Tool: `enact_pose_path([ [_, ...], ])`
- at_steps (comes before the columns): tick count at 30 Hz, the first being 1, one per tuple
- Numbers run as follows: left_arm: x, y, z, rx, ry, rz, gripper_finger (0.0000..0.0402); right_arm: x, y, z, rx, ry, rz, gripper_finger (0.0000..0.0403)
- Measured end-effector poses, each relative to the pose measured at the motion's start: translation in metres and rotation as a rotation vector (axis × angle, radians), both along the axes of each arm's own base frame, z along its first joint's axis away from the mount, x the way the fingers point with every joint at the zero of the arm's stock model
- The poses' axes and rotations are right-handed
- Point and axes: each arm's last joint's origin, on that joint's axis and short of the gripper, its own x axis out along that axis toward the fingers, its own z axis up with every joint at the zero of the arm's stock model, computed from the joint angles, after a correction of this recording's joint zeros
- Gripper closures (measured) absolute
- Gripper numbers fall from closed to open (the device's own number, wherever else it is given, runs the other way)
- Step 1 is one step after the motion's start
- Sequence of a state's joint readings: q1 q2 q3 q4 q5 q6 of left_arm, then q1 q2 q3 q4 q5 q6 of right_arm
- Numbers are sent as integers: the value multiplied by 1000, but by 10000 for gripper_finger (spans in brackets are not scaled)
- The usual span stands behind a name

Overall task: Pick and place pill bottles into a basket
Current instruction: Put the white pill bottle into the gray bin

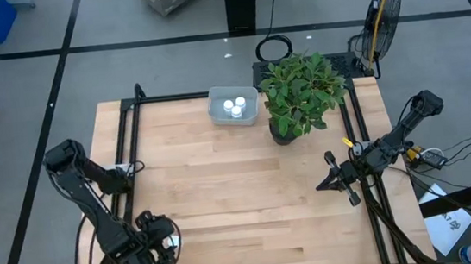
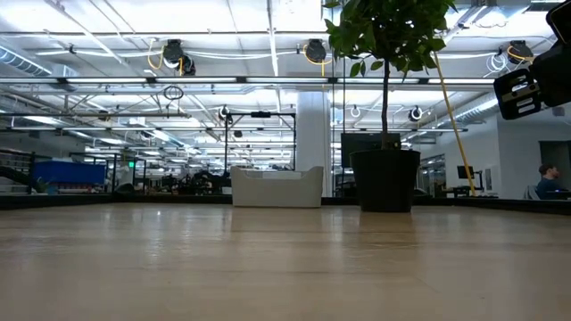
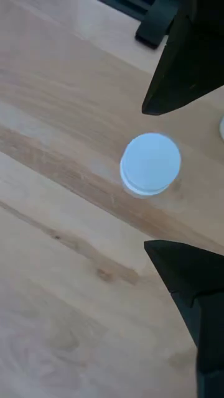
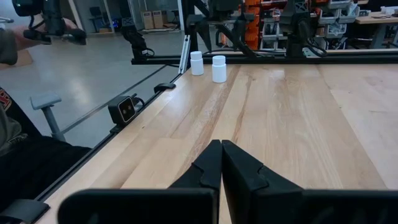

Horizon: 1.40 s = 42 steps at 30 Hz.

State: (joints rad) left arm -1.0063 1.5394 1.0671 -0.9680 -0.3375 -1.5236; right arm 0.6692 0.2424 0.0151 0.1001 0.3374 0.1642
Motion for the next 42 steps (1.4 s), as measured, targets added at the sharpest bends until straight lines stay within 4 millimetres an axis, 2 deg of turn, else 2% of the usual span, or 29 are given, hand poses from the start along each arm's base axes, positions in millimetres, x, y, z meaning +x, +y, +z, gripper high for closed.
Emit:
enact_pose_path([
  [13, -3, 2, -34, -72, -38, 6, 50, 0, 0, 0, 0, 0, 0, 399],
  [25, -3, 3, -35, -77, -49, 14, 57, 0, 0, 0, 0, 0, 0, 399],
  [38, -2, 3, -36, -63, -76, 8, 202, 0, 0, 0, 0, 0, 0, 399],
  [42, -1, 5, -38, -18, -163, 18, 238, 0, 0, 0, 0, 0, 0, 399],
])
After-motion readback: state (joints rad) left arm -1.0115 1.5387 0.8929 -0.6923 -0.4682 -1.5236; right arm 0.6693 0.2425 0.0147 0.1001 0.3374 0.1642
